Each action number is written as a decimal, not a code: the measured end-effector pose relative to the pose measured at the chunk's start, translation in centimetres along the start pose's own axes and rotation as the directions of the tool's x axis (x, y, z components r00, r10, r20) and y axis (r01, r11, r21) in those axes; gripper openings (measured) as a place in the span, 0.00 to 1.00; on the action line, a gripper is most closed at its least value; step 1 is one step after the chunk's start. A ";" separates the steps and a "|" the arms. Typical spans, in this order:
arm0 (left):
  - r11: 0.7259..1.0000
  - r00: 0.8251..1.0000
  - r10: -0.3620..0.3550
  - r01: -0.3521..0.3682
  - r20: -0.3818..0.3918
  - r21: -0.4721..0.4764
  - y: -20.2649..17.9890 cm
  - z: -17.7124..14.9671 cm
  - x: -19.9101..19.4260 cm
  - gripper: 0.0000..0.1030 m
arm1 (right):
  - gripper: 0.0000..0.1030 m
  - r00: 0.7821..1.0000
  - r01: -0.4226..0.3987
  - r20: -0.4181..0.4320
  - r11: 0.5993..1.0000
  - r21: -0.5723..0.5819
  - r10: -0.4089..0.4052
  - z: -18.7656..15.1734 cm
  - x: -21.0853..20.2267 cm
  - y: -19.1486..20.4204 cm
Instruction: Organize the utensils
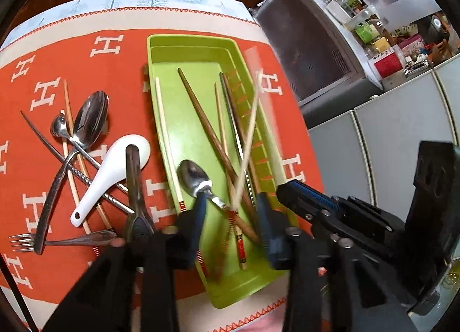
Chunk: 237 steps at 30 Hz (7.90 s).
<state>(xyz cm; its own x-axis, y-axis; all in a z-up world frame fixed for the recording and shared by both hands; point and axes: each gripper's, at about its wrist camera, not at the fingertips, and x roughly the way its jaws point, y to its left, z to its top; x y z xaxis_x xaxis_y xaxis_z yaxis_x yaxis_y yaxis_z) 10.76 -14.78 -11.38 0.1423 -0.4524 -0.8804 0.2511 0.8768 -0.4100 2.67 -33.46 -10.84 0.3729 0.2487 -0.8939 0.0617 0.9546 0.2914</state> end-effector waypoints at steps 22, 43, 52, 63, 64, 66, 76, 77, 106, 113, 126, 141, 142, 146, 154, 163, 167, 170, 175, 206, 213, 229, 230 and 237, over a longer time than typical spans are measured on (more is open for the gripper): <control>0.977 0.958 0.198 -0.209 0.209 0.032 4.7 -3.4 -10.3 0.53 | 0.17 0.997 -0.075 0.000 0.995 -0.069 0.076 -1.2 -0.8 7.0; 0.955 0.935 0.285 -0.256 0.212 -0.152 17.7 -8.4 -14.3 0.57 | 0.17 0.988 -0.148 -0.089 0.958 -0.247 0.130 -2.7 1.9 20.3; 0.970 0.956 0.245 -0.242 0.164 -0.035 17.3 -6.5 -10.0 0.51 | 0.18 0.989 -0.126 -0.100 0.978 -0.165 0.110 -1.3 5.0 19.8; 0.988 0.993 0.112 -0.114 0.024 0.105 16.2 0.2 -3.7 0.27 | 0.18 0.989 -0.114 -0.108 0.989 -0.096 0.104 -0.4 6.4 17.0; 0.988 0.995 0.103 -0.104 0.009 0.115 16.2 0.7 -3.1 0.26 | 0.18 0.989 -0.114 -0.109 0.989 -0.093 0.104 -0.4 6.5 16.9; 0.988 0.995 0.096 -0.094 -0.011 0.122 16.2 1.3 -2.4 0.26 | 0.18 0.988 -0.115 -0.112 0.990 -0.085 0.105 -0.2 6.8 16.5; 0.993 0.995 0.035 -0.025 -0.089 0.117 16.9 3.1 0.4 0.13 | 0.17 0.987 -0.117 -0.118 0.990 -0.074 0.108 0.2 7.6 16.0; 0.991 0.995 0.037 -0.025 -0.094 0.130 16.7 3.2 0.6 0.13 | 0.17 0.987 -0.118 -0.118 0.990 -0.073 0.109 0.2 7.6 15.9; 0.977 0.983 0.182 -0.180 0.006 -0.116 20.0 -0.5 -3.1 0.06 | 0.17 0.983 -0.158 -0.116 0.979 -0.126 0.143 0.5 8.2 17.5; 0.957 0.979 0.200 -0.188 0.035 -0.219 23.5 -2.3 -5.1 0.06 | 0.17 0.984 -0.156 -0.126 0.949 -0.273 0.125 2.5 9.7 21.4; 0.947 0.983 0.174 -0.149 0.063 -0.285 26.5 -3.6 -6.4 0.06 | 0.18 0.974 -0.116 -0.228 0.875 -0.471 0.007 4.3 15.9 25.7; 0.945 0.985 0.155 -0.124 0.082 -0.301 27.2 -3.5 -5.7 0.02 | 0.06 0.940 -0.271 -0.313 0.859 -0.435 0.138 5.6 18.4 29.4; 0.946 0.985 0.150 -0.117 0.088 -0.302 27.1 -3.5 -5.8 0.01 | 0.06 0.927 -0.311 -0.326 0.861 -0.402 0.182 5.7 18.1 29.2; 0.949 0.982 0.147 -0.107 0.115 -0.295 26.6 -3.5 -6.5 0.00 | 0.06 0.875 -0.446 -0.343 0.846 -0.293 0.342 6.4 16.4 29.1; 0.946 0.980 0.129 -0.075 0.154 -0.317 25.6 -3.6 -8.7 0.00 | 0.06 0.871 -0.471 -0.261 0.857 -0.210 0.416 6.8 12.9 27.9; 0.984 0.976 0.064 -0.027 0.207 -0.175 18.7 -3.1 -12.0 0.00 | 0.06 0.945 -0.320 -0.101 0.942 -0.101 0.310 5.4 6.0 19.2; 0.996 0.983 0.006 0.010 0.185 -0.089 13.3 -2.0 -11.0 0.00 | 0.06 0.971 -0.234 -0.047 0.972 -0.031 0.233 4.2 2.9 13.7; 0.999 0.986 -0.019 0.027 0.164 -0.044 9.7 -1.1 -9.7 0.00 | 0.06 0.984 -0.177 -0.017 0.984 0.008 0.177 3.6 1.5 10.4; 1.000 0.991 -0.028 0.029 0.134 -0.002 4.9 1.0 -6.6 0.00 | 0.06 0.995 -0.097 0.009 0.995 0.025 0.096 3.2 0.1 5.7; 0.965 0.953 0.233 -0.251 0.195 0.072 4.8 -2.2 -8.6 0.42 | 0.17 0.998 -0.056 0.026 0.998 -0.023 0.057 0.8 -0.5 5.8; 0.963 0.936 0.266 -0.267 0.230 -0.026 9.6 -4.4 -12.1 0.49 | 0.18 0.995 -0.101 0.017 0.992 -0.075 0.102 0.0 -0.7 10.2; 0.975 0.983 0.132 -0.106 0.129 -0.194 18.9 -10.7 -9.7 0.56 | 0.19 0.997 -0.074 -0.039 0.957 -0.280 0.066 -3.3 4.0 19.8; 0.975 0.986 0.108 -0.080 0.127 -0.207 19.3 -10.8 -9.2 0.56 | 0.19 0.997 -0.071 -0.042 0.955 -0.289 0.062 -3.5 4.3 20.0; 0.954 0.980 0.012 0.047 0.196 -0.296 22.0 -11.0 -7.4 0.55 | 0.19 0.994 -0.095 -0.072 0.947 -0.307 0.077 -4.6 6.4 21.2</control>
<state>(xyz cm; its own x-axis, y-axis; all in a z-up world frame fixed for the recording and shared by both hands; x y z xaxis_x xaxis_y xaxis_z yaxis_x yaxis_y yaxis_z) 4.69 9.62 -16.56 0.3305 -0.4647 -0.8215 -0.0372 0.8633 -0.5033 2.08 -10.88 -11.95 0.3088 0.3324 -0.8912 -0.2615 0.9305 0.2565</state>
